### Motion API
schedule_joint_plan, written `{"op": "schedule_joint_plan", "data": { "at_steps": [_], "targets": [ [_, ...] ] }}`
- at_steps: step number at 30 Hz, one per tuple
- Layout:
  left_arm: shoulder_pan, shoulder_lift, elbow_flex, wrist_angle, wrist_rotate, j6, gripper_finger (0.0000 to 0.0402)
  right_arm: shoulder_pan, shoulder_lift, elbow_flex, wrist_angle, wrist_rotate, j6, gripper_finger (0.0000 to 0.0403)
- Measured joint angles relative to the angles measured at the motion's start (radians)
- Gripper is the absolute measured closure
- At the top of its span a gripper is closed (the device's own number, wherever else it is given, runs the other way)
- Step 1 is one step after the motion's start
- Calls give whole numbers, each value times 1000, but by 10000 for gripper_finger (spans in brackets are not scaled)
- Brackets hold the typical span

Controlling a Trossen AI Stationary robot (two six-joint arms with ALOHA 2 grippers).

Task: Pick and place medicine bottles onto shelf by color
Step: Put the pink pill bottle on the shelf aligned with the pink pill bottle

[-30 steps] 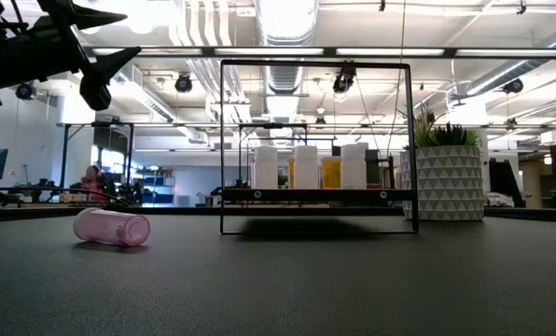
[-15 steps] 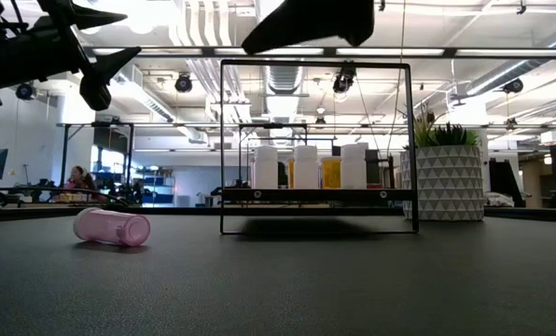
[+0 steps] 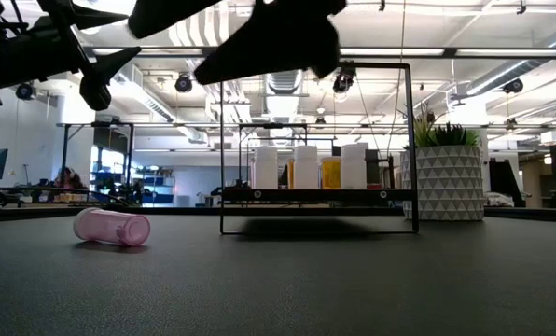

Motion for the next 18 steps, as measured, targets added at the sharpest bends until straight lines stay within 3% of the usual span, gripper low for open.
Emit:
{"op": "schedule_joint_plan", "data": {
  "at_steps": [18],
  "targets": [
    [0,0,0,1,0,0,178,-53,190,53,160,32,-43,115]
  ]
}}
